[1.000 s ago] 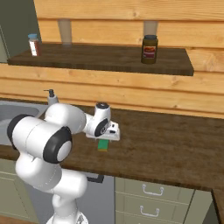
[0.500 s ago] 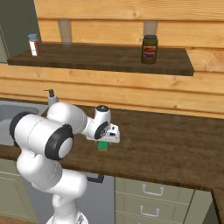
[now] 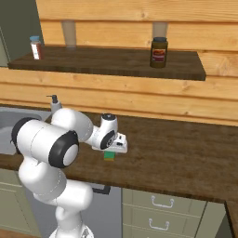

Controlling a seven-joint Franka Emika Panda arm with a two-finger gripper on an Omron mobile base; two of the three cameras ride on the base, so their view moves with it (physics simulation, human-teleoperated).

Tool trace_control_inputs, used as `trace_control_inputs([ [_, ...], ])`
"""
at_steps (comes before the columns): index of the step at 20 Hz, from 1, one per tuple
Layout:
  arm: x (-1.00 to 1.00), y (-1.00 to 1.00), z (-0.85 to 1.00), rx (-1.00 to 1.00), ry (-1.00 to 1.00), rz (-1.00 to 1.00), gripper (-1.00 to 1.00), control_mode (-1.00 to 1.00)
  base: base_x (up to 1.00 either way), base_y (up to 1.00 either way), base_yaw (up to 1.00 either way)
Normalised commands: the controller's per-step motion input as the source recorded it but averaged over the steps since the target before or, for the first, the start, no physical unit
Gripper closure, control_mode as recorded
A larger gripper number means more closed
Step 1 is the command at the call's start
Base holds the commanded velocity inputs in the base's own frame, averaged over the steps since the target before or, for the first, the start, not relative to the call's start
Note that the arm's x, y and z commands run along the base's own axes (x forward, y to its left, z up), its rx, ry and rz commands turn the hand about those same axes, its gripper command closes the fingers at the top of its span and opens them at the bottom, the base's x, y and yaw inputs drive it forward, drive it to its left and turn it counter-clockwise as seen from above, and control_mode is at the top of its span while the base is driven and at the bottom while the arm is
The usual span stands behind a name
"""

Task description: Pick up the sponge from the counter and clean the cutting board by briefly scrubbing or pressing down on the cutting board. Once finished, release the sponge.

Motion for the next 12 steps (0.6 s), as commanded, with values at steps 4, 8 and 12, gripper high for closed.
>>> trace_control_inputs([
  [4, 0.0, 0.0, 0.0, 0.0, 0.0, 0.0, 1.0, -1.0, 0.0, 0.0, 0.0],
  [8, 0.0, 0.0, 0.0, 0.0, 0.0, 0.0, 1.0, -1.0, 0.0, 0.0, 0.0],
  [12, 0.0, 0.04, 0.29, 0.01, 0.0, 0.0, 1.0, -1.0, 0.0, 0.0, 0.0],
])
